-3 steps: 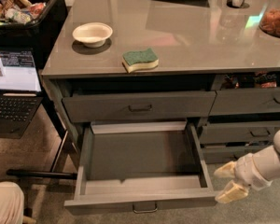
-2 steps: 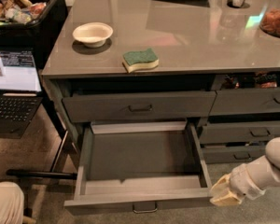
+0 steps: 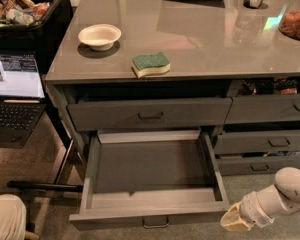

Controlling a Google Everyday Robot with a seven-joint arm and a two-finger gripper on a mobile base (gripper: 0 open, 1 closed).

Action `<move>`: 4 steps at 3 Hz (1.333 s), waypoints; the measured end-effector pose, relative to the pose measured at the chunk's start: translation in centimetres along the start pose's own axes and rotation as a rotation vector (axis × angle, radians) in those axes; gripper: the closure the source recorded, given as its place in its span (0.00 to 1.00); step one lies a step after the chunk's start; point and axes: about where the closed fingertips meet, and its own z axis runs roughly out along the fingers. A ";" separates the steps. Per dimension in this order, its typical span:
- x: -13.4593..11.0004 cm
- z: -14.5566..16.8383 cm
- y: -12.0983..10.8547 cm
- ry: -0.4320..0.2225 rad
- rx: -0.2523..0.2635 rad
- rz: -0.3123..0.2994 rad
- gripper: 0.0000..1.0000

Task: Close middle drawer

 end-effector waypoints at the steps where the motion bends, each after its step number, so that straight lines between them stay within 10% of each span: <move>1: 0.5 2.2 -2.0 -0.002 0.005 -0.014 0.82; 4: -4.8 3.0 -6.4 -0.049 0.056 -0.157 0.11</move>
Offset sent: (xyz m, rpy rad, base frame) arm 0.0700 0.0257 -0.0271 0.0092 -0.1290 0.0572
